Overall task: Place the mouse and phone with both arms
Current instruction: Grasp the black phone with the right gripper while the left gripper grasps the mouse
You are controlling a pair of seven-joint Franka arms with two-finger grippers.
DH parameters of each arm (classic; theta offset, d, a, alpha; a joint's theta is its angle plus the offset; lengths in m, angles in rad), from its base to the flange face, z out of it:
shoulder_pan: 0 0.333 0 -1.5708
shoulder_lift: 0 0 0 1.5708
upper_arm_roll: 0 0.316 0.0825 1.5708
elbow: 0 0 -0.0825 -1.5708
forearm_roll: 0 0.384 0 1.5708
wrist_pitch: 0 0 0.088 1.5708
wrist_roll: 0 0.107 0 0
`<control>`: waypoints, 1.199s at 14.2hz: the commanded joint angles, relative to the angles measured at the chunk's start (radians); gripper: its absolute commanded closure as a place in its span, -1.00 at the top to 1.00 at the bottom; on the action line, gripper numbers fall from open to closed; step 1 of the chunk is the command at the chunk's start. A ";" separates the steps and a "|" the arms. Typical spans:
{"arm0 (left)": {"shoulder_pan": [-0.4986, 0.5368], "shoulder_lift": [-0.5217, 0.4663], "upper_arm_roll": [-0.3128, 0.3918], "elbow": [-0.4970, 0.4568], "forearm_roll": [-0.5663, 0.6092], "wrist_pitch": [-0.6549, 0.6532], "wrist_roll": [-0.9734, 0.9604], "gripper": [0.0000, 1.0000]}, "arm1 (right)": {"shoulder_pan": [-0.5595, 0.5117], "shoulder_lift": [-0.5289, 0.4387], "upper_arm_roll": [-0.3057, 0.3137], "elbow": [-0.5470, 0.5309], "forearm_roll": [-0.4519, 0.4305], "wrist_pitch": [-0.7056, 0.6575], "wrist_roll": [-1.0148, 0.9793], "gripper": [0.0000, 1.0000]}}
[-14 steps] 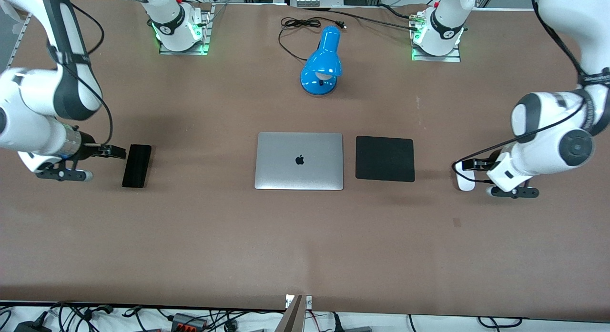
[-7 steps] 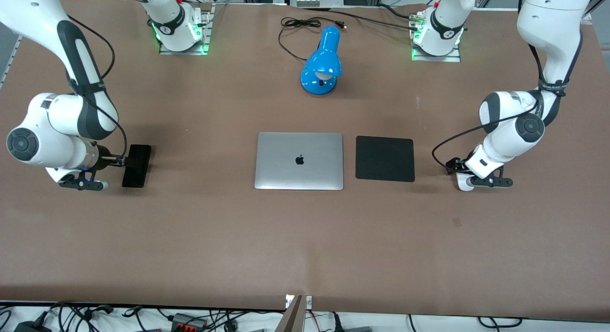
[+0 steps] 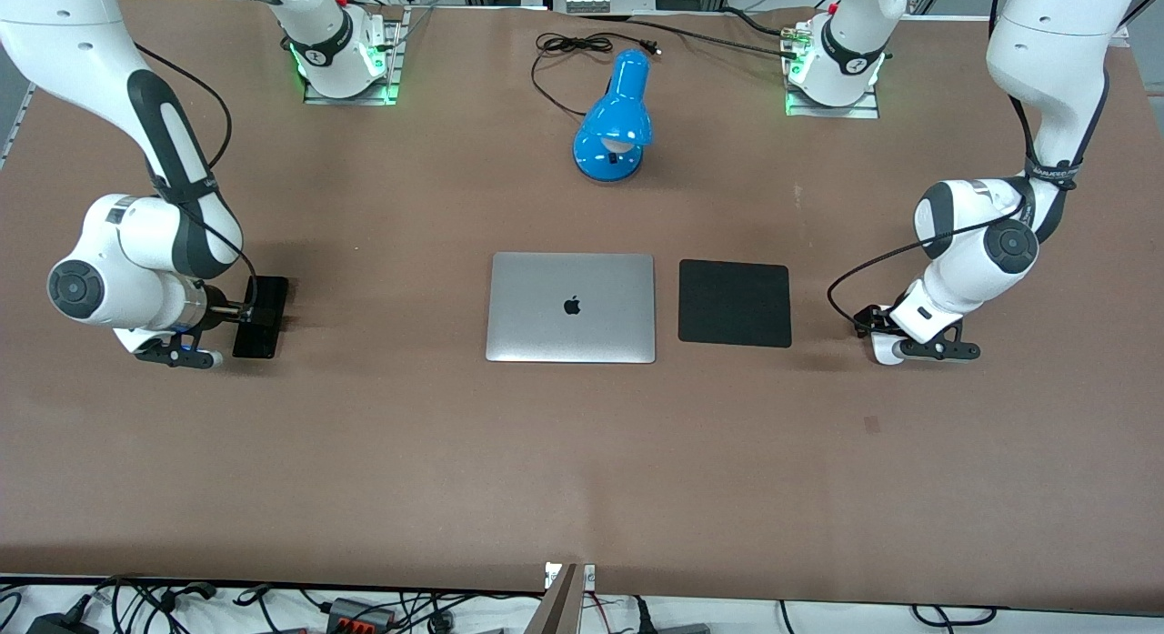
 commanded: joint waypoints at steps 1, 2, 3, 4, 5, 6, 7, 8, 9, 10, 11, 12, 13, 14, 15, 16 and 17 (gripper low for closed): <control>0.020 0.020 -0.004 0.004 0.015 0.015 0.022 1.00 | -0.009 0.006 0.010 -0.013 0.003 0.031 0.013 1.00; 0.020 0.022 -0.004 0.007 0.015 0.016 0.022 0.84 | -0.009 0.015 0.010 -0.013 0.003 0.044 0.013 1.00; 0.020 0.020 -0.004 0.008 0.015 0.015 0.021 0.48 | -0.009 0.021 0.010 -0.013 0.003 0.051 0.013 1.00; 0.020 0.020 -0.004 0.010 0.015 0.015 0.018 0.22 | -0.009 0.032 0.011 -0.013 0.003 0.056 0.013 1.00; 0.020 0.019 -0.004 0.013 0.014 0.013 0.018 0.12 | -0.007 0.032 0.011 -0.013 0.003 0.056 0.013 1.00; 0.018 0.014 -0.004 0.016 0.014 0.013 0.013 0.09 | -0.001 0.032 0.013 -0.013 0.003 0.056 0.012 1.00; 0.018 0.005 -0.010 0.017 0.014 0.012 0.010 0.01 | 0.000 0.034 0.013 -0.012 0.003 0.056 0.011 1.00; 0.017 -0.009 -0.013 0.028 0.014 0.004 0.008 -0.05 | 0.000 0.035 0.013 -0.010 0.003 0.056 0.011 1.00; 0.017 -0.016 -0.017 0.045 0.015 -0.014 0.012 -0.05 | 0.002 0.035 0.014 -0.012 0.003 0.056 0.011 1.00; 0.004 -0.033 -0.019 0.072 0.014 -0.071 0.010 -0.05 | 0.002 0.037 0.014 -0.012 0.003 0.056 0.011 1.00; 0.001 -0.044 -0.025 0.112 0.015 -0.155 0.005 -0.05 | 0.002 0.043 0.014 -0.012 0.001 0.056 0.011 1.00; -0.008 -0.050 -0.045 0.164 0.014 -0.262 -0.002 -0.05 | 0.000 0.046 0.014 -0.012 0.001 0.056 0.010 1.00; -0.010 -0.053 -0.066 0.201 0.014 -0.345 -0.030 -0.05 | -0.001 0.046 0.014 -0.010 0.000 0.054 0.007 1.00; -0.010 -0.058 -0.101 0.229 0.014 -0.407 -0.066 -0.05 | 0.000 0.046 0.014 -0.010 -0.002 0.054 0.007 1.00; -0.010 -0.059 -0.146 0.237 0.014 -0.428 -0.103 -0.05 | 0.000 0.046 0.014 -0.012 -0.002 0.054 0.004 1.00; -0.010 -0.059 -0.181 0.228 0.014 -0.429 -0.137 -0.05 | 0.000 0.046 0.014 -0.012 -0.002 0.053 0.004 1.00; -0.011 -0.050 -0.221 0.214 0.014 -0.424 -0.175 -0.05 | -0.001 0.047 0.014 -0.012 -0.002 0.051 0.001 1.00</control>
